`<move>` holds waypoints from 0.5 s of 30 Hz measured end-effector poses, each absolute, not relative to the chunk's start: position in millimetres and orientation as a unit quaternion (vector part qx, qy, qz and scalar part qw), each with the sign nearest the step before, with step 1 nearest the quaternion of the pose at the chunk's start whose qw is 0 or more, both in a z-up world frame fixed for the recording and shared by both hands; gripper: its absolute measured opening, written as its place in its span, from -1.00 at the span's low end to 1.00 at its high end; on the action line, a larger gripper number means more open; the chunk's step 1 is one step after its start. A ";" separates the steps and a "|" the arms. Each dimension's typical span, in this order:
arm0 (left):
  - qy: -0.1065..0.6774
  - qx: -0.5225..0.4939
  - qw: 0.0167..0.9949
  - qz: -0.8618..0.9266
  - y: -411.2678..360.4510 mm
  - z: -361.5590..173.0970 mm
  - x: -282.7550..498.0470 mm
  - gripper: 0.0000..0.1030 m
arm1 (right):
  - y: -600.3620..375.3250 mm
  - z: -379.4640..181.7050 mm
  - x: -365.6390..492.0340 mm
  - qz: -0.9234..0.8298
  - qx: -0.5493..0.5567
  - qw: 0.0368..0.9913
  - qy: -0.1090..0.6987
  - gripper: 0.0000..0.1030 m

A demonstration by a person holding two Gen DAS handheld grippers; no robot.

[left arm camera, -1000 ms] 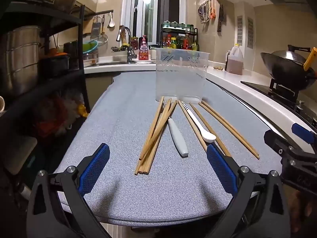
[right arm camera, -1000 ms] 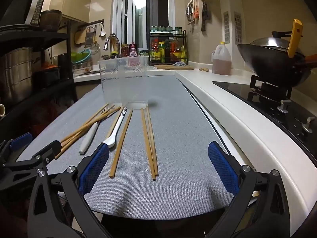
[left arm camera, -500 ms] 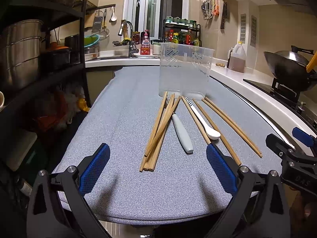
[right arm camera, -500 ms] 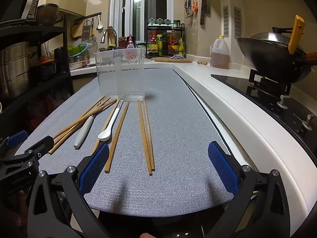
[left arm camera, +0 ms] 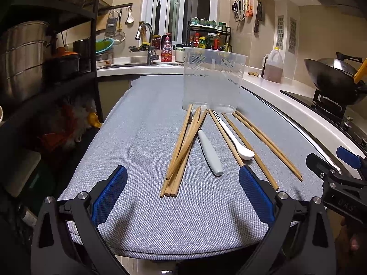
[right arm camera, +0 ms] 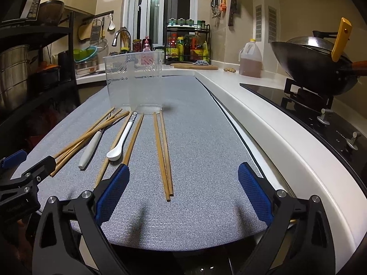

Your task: Organize utensils

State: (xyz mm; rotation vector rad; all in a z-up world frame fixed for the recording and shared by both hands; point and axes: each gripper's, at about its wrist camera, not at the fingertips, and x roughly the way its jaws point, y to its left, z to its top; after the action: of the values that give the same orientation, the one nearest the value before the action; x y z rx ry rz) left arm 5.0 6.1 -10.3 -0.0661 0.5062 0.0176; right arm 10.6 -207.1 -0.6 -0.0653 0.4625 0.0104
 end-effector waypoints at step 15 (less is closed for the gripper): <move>0.248 -0.031 0.968 0.003 6.4 -9.4 3.9 0.82 | -205.6 -0.9 10.5 0.005 -0.034 0.973 0.228 0.82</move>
State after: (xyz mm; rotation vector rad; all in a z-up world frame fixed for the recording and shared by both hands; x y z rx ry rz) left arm 3.9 6.4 -9.4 -0.0621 0.5004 0.0059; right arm 10.5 -205.6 -0.9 -0.0679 0.4596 0.0108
